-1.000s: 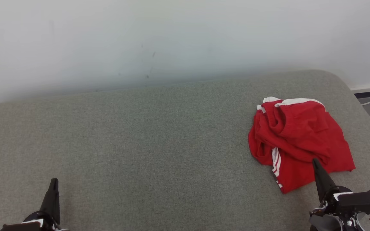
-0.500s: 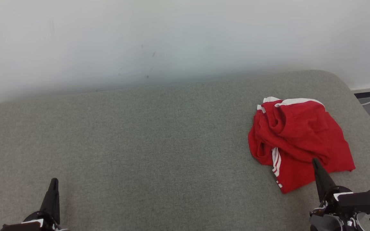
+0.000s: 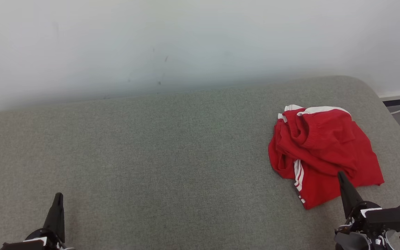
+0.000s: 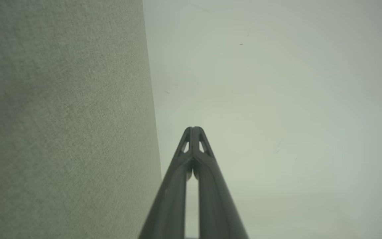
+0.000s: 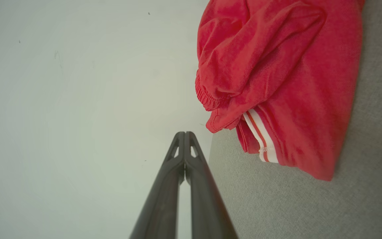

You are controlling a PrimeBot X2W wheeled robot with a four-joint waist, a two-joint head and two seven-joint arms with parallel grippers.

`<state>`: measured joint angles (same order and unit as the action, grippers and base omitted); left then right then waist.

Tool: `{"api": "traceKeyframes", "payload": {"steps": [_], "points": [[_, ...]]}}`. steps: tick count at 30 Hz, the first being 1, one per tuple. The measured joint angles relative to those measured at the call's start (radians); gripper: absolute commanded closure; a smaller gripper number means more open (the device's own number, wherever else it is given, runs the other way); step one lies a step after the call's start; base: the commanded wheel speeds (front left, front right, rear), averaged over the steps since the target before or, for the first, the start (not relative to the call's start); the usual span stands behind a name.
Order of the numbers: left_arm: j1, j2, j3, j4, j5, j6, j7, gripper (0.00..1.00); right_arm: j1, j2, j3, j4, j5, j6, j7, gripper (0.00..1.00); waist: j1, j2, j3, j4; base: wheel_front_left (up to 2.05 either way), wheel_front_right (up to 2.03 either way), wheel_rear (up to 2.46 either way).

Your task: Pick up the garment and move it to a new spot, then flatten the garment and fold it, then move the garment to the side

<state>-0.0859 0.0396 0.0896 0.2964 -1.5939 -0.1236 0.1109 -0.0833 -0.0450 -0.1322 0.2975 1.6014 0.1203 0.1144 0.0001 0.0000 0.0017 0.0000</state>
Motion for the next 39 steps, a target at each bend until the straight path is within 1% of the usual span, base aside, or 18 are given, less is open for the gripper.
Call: {"api": "traceKeyframes", "payload": {"steps": [39], "points": [[0.0,0.0,0.0,0.0,0.0,0.0,0.0,1.0,0.0,0.0,0.0,0.0,0.0,0.0,0.0,1.0,-0.0001,0.0,0.0,0.0,0.0,0.0,0.0]]}}
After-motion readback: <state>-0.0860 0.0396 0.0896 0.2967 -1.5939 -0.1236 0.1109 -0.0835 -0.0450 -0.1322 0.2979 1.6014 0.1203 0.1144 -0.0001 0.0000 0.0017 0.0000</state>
